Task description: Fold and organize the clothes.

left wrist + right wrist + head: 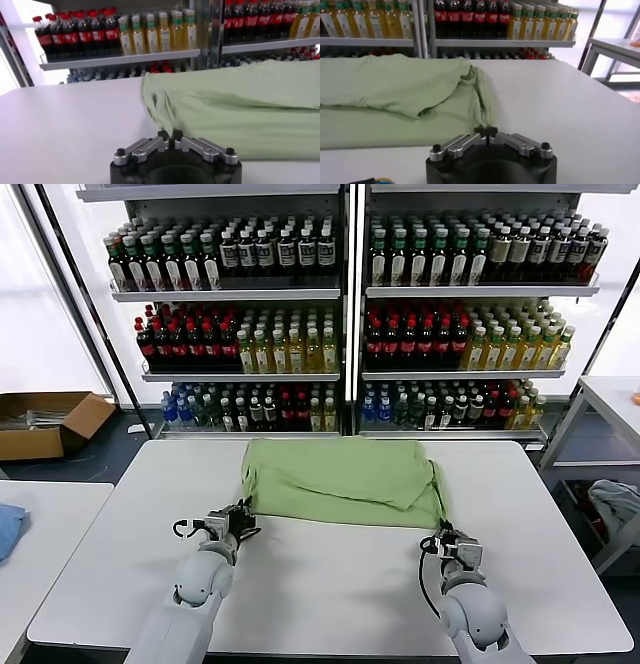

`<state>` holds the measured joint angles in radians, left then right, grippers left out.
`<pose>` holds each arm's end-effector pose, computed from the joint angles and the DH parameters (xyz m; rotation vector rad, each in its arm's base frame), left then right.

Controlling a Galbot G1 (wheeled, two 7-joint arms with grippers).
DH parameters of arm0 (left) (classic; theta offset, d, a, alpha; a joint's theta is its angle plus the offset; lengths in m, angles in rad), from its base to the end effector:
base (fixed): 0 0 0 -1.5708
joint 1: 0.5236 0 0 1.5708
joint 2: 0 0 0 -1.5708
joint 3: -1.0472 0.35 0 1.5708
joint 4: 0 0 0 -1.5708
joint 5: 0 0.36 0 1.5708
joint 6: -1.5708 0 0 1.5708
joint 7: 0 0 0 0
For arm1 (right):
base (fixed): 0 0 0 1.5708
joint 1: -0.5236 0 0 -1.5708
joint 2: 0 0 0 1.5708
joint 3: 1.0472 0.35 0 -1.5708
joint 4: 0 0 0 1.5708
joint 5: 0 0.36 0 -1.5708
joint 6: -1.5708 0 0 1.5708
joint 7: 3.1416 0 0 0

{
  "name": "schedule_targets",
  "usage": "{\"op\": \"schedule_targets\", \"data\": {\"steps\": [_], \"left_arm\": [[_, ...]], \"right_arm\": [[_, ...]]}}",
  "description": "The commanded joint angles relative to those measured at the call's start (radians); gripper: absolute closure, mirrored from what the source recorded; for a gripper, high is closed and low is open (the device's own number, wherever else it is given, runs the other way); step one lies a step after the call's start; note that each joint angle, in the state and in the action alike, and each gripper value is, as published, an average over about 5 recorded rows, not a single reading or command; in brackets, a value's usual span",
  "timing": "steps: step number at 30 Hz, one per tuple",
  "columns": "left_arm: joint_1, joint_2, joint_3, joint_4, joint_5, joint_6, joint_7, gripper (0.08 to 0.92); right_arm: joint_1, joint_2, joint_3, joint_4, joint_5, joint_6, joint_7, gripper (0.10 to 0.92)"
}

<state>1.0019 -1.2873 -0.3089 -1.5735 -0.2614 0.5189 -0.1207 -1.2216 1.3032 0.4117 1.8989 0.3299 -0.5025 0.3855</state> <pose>0.3675 0.0240 -0.3403 -0.1041 -2.6151 -0.1488 0.2926 -0.0252 -0.2909 -0.2320 -2.7371 0.0420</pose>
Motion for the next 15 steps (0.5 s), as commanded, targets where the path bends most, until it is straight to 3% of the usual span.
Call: {"op": "schedule_targets", "data": {"steps": [1,7,15], "left_arm": [[0.303,0.065,-0.041,-0.468,0.008,-0.003,-0.018,0.892],[0.567,0.074,-0.079,-0.693,0.034,-0.027,-0.025,0.894],[0.698,-0.008,-0.081,-0.716,0.099,-0.086,-0.026,0.896]], "right_arm": [[-0.171,0.005,0.024,0.277,-0.014,0.007,0.021,0.918],[-0.428,0.03,0.021,0.42,-0.106,0.028,0.059,0.918],[-0.658,0.047,-0.031,0.42,-0.189,0.096,0.105,0.918]]}}
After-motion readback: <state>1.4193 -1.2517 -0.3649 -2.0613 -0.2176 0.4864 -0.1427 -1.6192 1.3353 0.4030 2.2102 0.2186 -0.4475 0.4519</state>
